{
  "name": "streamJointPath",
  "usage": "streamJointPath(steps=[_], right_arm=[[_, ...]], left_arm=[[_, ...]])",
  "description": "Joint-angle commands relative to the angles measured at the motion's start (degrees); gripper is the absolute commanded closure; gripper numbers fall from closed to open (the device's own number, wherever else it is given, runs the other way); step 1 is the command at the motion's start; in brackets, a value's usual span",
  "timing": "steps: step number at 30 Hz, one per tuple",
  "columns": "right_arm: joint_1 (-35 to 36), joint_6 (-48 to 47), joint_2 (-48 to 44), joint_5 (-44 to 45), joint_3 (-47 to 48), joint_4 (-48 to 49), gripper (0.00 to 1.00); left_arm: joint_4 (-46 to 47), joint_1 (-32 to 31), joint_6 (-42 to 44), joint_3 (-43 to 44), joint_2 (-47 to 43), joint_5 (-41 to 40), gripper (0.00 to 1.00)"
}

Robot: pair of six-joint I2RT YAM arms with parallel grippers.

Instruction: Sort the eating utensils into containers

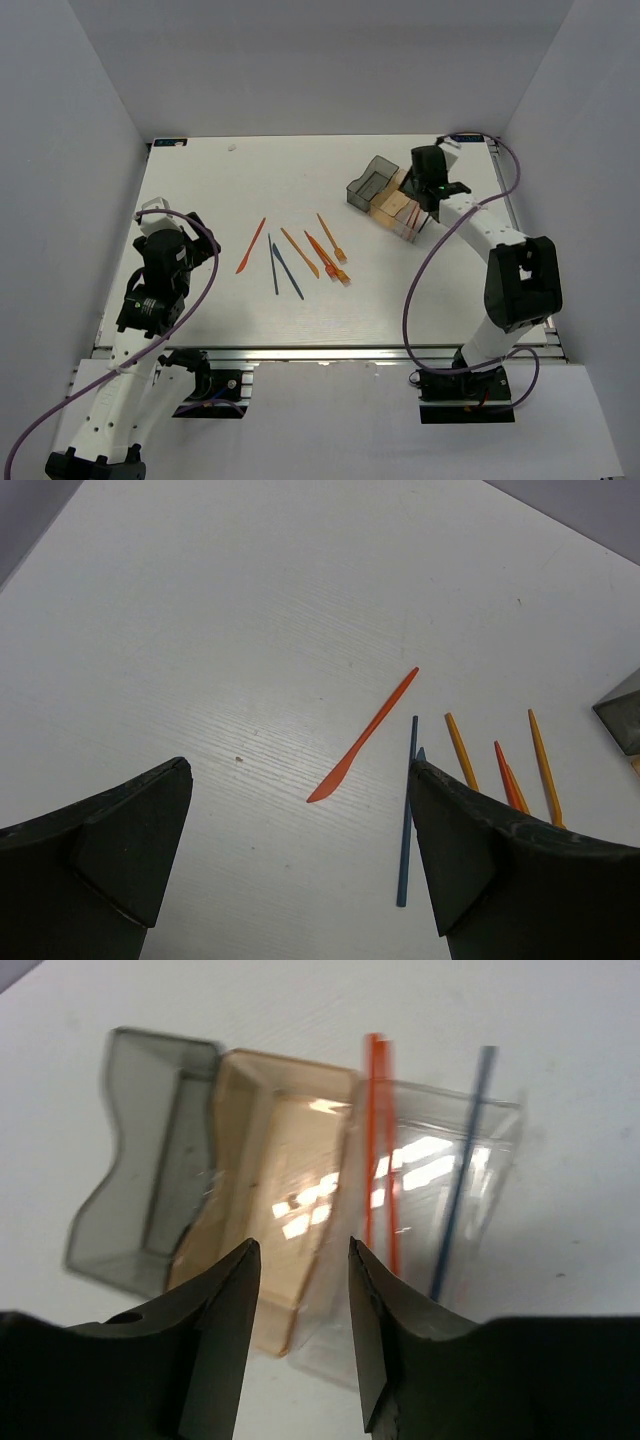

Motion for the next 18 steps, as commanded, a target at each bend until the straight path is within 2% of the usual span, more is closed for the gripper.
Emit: streamJointPath(steps=[1, 5, 6, 9, 11, 13, 15, 16, 18], right_arm=[[8.1, -5.4, -2.6, -1.4, 4.3, 0.1, 0.53], [20.2, -8.4, -0.6, -1.8, 5.1, -1.3, 0.5], [25.3, -8.6, 1.6, -0.7, 5.7, -2.1, 0.49], [34.3, -8.7, 8.2, 1.4, 11.4, -7.2, 0.38], [37.9, -8.7, 11.7, 5.0, 17.2, -9.9, 0.38], [41.8, -8.5, 16.3, 6.8, 20.7, -12.8, 0.4], [43.9, -8.5, 20.4, 4.9, 24.9, -14.4, 0.47], [44.4, -8.5, 21.6, 4.3, 26.4, -15.0, 0.56], [45.7, -7.8, 25.5, 3.6, 30.7, -16.8, 0.6]], left_arm=[[-0.1, -0.1, 0.3, 0.1, -0.2, -0.2, 0.02], [-0.6, -0.2, 0.1, 0.4, 0.0, -1.3, 0.02], [-0.9, -0.1, -0.1, 0.5, -0.1, -1.8, 0.02], [-0.9, -0.1, -0.4, 0.4, -0.9, -3.1, 0.02], [-0.9, -0.1, -0.4, 0.3, -1.1, -2.9, 0.02], [-1.0, -0.1, -0.5, 0.4, -0.7, -3.0, 0.02], [-1.2, -0.2, -0.5, 0.5, -0.4, -3.2, 0.02], [-1.3, -0.1, -0.6, 0.6, -0.5, -3.3, 0.02], [-1.3, -0.1, -0.6, 0.6, -0.8, -3.6, 0.02]])
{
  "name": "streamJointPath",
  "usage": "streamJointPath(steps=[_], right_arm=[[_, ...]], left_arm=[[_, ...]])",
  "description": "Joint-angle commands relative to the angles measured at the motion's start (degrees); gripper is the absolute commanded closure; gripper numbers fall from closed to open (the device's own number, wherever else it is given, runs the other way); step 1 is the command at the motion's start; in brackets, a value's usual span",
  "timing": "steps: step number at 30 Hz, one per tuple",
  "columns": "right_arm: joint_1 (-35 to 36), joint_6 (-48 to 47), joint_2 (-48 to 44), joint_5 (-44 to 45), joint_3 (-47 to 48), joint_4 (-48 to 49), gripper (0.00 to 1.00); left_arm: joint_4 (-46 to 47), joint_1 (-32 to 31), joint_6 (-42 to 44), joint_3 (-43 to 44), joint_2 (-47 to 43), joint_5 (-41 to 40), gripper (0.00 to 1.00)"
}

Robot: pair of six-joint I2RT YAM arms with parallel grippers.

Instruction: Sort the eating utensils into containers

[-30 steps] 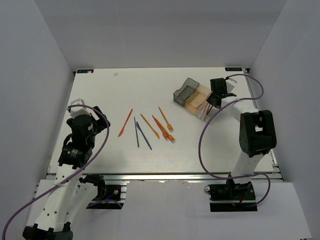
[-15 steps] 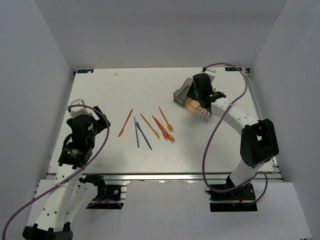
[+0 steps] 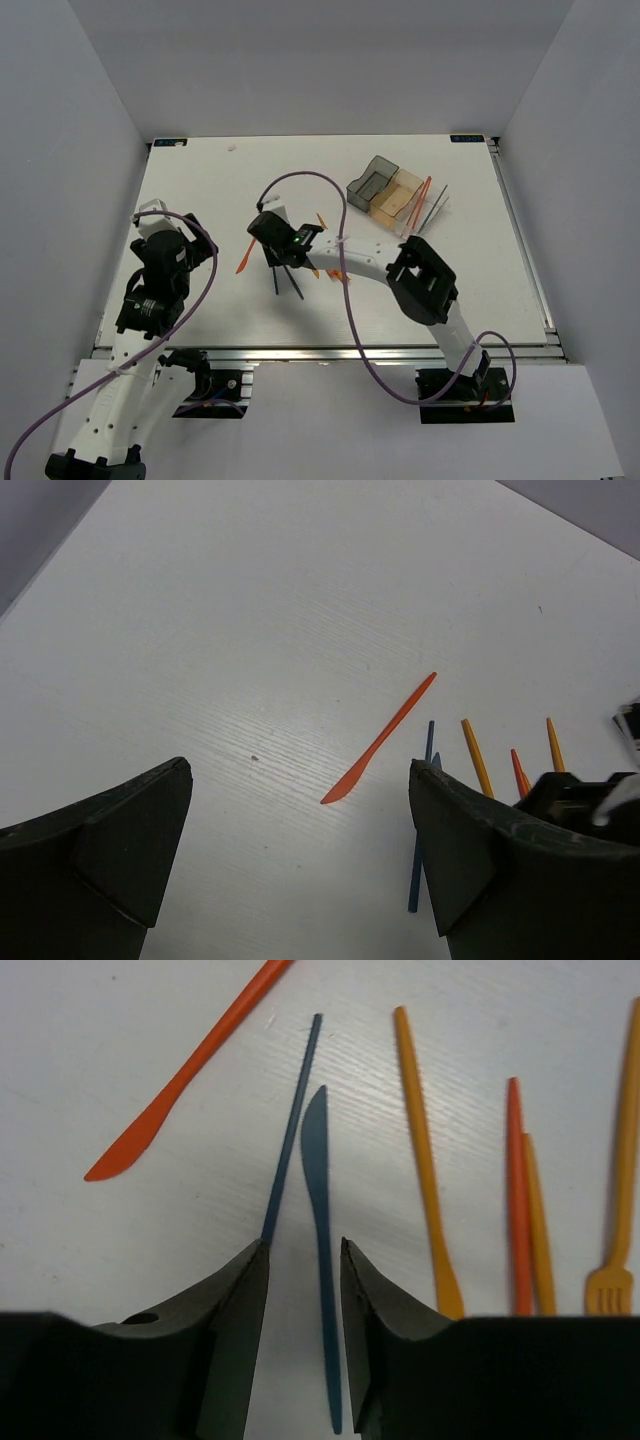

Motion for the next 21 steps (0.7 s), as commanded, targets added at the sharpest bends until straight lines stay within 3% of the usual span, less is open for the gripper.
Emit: streamJointPath(steps=[1, 21], right_arm=[[0.6, 0.3, 3.6, 1.2, 7.1, -5.9, 0.6], [4.9, 4.2, 10.5, -1.7, 7.5, -7.3, 0.65]], left_arm=[[-0.2, -0.1, -0.3, 0.5, -0.8, -1.3, 0.02], [0.2, -0.1, -0.1, 0.4, -2.3, -0.3, 0.02]])
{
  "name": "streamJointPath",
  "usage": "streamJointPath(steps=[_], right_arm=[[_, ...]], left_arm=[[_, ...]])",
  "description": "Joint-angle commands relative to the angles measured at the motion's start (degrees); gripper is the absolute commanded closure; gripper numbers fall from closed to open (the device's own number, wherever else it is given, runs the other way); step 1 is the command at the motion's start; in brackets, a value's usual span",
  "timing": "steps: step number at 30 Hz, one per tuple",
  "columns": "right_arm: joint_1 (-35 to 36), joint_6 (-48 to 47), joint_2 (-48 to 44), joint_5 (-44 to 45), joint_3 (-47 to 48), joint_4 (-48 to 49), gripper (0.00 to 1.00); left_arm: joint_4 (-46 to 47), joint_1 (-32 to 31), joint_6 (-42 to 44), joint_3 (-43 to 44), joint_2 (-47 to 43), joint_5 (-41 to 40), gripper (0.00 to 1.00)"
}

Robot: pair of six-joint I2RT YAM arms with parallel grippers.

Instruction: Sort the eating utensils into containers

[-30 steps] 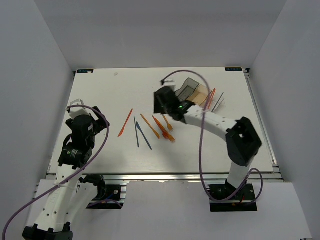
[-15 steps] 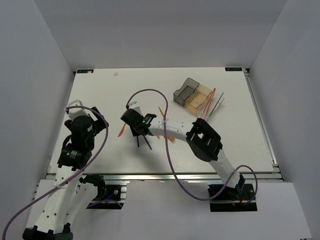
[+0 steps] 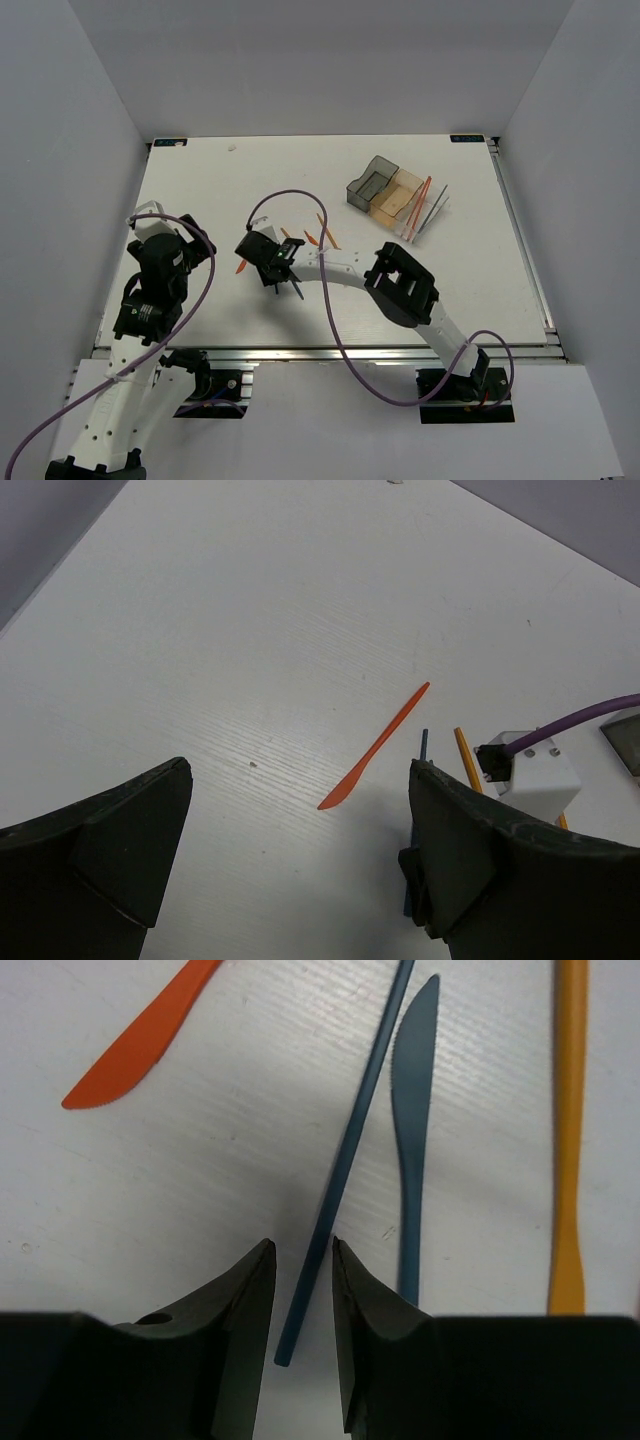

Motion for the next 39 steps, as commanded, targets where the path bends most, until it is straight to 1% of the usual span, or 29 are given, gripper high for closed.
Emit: streamJointPath(steps=[1, 4, 6, 8, 9, 10, 14, 19, 22, 25, 27, 28, 30, 31, 32, 34, 35, 36, 37, 39], right_arm=[[0.6, 1.8, 1.3, 0.1, 0.5, -1.4, 0.65], [0.6, 3.8, 1.3, -0.1, -1.6, -1.5, 0.66], [0.9, 4.9, 1.2, -0.4, -3.6, -1.6, 0.69], [1.4, 5.6, 0.9, -0.8, -5.4, -1.6, 0.78], [1.5, 6.5, 0.8, -1.1, -6.2, -1.6, 0.86], [1.5, 6.8, 0.6, -1.3, -6.8, -1.4, 0.96], [1.7, 8.1, -1.5, -0.9, -8.8, -1.3, 1.0], [1.5, 9.8, -6.1, -0.1, -9.3, -0.6, 1.0], [1.5, 10.1, -9.2, 1.7, -7.7, -0.6, 1.0], [0.8, 8.8, -13.6, 2.7, -5.9, -1.1, 1.0], [-1.1, 7.2, -16.4, 3.0, -7.0, -0.5, 1.0], [-2.0, 6.5, -19.9, 3.4, -8.1, 0.8, 1.0], [-6.1, 4.2, -23.2, 4.8, -12.2, 1.4, 1.0], [-8.3, 3.5, -26.5, 4.7, -14.0, 2.0, 1.0], [-13.3, 2.7, -28.0, 4.0, -17.8, 2.7, 1.0], [-18.7, 0.6, -32.1, 4.1, -21.3, 4.8, 1.0], [-23.9, 0.0, -33.1, 4.7, -22.7, 5.2, 1.0], [-26.4, -0.5, -34.1, 6.4, -24.8, 5.8, 1.0], [-31.4, -1.3, -35.9, 7.0, -26.1, 6.7, 1.0], [-36.1, -1.4, -37.3, 8.0, -29.0, 10.2, 1.0]], left_arm=[[0.2, -0.1, -0.1, 0.4, -0.4, 0.2, 0.02], [0.1, -0.1, -0.1, 0.4, -0.7, 0.2, 0.02], [0.2, -0.1, -0.1, 0.4, -0.7, 0.2, 0.02], [0.1, -0.1, -0.1, 0.4, -0.7, 0.2, 0.02], [0.1, -0.1, -0.1, 0.4, -0.7, 0.3, 0.02], [0.2, -0.2, -0.1, 0.4, -0.7, 0.3, 0.02], [0.1, -0.1, -0.1, 0.4, -1.0, 0.2, 0.02], [0.2, -0.2, -0.1, 0.3, -1.0, 0.4, 0.02], [0.3, -0.1, -0.1, 0.3, -1.1, 0.6, 0.02], [0.4, -0.2, 0.0, 0.3, -0.8, 0.8, 0.02], [0.4, -0.1, 0.0, 0.3, -0.7, 0.8, 0.02], [0.4, -0.1, 0.0, 0.3, -0.7, 0.9, 0.02], [0.5, -0.1, 0.0, 0.2, -0.6, 0.8, 0.02], [0.4, -0.2, 0.0, 0.2, -0.5, 0.8, 0.02], [0.4, -0.4, 0.0, 0.2, -0.5, 0.9, 0.02], [0.5, -0.5, 0.0, 0.2, -0.4, 1.0, 0.02], [0.5, -0.5, 0.1, 0.2, -0.4, 1.1, 0.02], [0.5, -0.4, 0.1, 0.2, -0.3, 1.1, 0.02], [0.5, -0.4, 0.1, 0.2, -0.2, 1.1, 0.02], [0.5, -0.5, 0.1, 0.2, 0.0, 1.1, 0.02]])
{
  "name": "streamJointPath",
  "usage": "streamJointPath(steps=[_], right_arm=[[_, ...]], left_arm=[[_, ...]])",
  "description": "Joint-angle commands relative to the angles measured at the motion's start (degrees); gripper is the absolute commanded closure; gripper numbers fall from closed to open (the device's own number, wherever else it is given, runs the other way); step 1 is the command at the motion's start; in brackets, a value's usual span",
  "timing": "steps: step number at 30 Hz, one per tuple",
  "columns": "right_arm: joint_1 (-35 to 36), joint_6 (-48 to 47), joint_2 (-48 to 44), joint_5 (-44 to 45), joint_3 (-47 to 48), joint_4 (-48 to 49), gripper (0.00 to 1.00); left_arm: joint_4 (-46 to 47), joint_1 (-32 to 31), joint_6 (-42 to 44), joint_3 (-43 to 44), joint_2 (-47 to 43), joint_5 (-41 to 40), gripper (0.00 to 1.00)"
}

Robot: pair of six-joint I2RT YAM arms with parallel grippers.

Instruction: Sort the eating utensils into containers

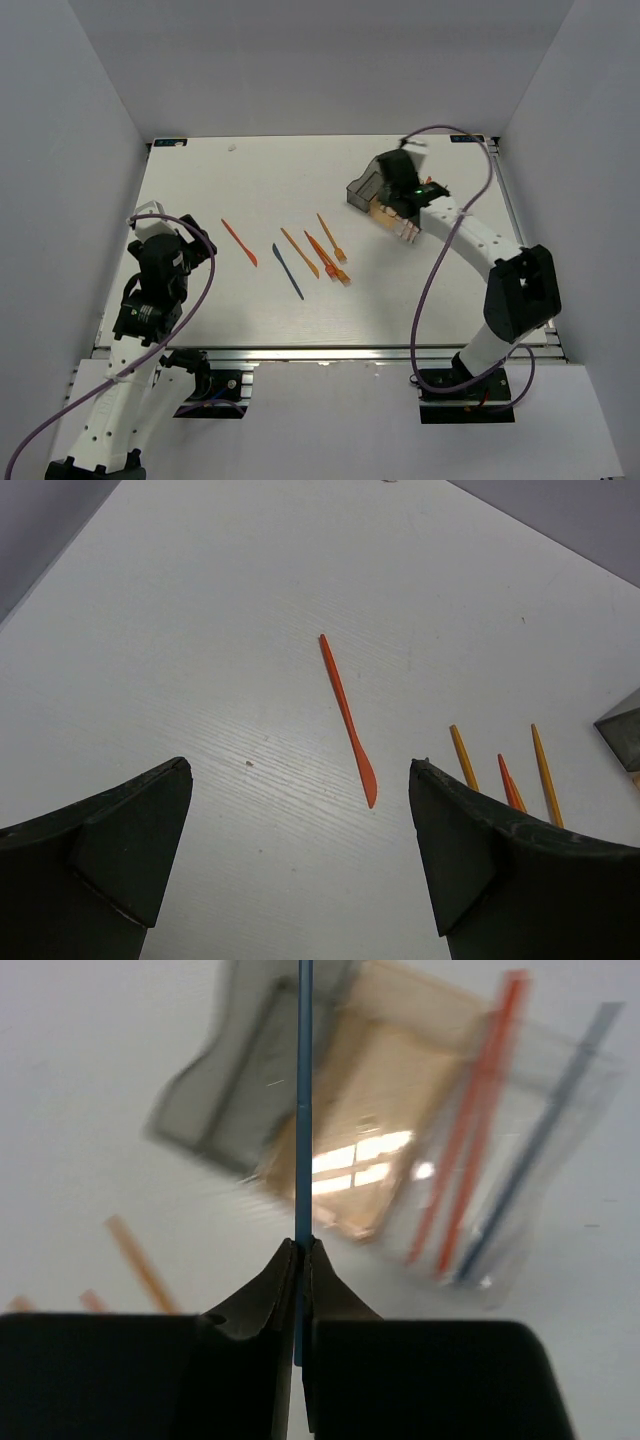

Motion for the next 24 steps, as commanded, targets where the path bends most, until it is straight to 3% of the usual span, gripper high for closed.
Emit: streamJointPath(steps=[1, 5, 8, 13, 24], right_arm=[[-7.4, -2.3, -2.8, 3.7, -4.9, 4.4, 1.0], [-16.8, -1.5, -1.1, 1.8, -4.9, 7.1, 1.0], [-19.2, -1.6, 1.7, 1.2, -3.7, 7.5, 1.0], [-20.8, -0.8, 6.2, 0.5, -3.2, 7.2, 1.0], [-20.8, 2.9, 4.8, -1.4, -11.6, 11.5, 1.0]], left_arm=[[0.4, -0.3, 0.1, 0.3, 0.4, 0.6, 0.02], [0.4, -0.2, 0.1, 0.3, 1.0, 0.6, 0.02], [0.4, -0.3, 0.1, 0.3, 1.3, 0.7, 0.02], [0.3, -0.3, 0.1, 0.4, 1.6, 0.8, 0.02], [0.4, -0.3, 0.2, 0.4, 2.1, 0.8, 0.02]])
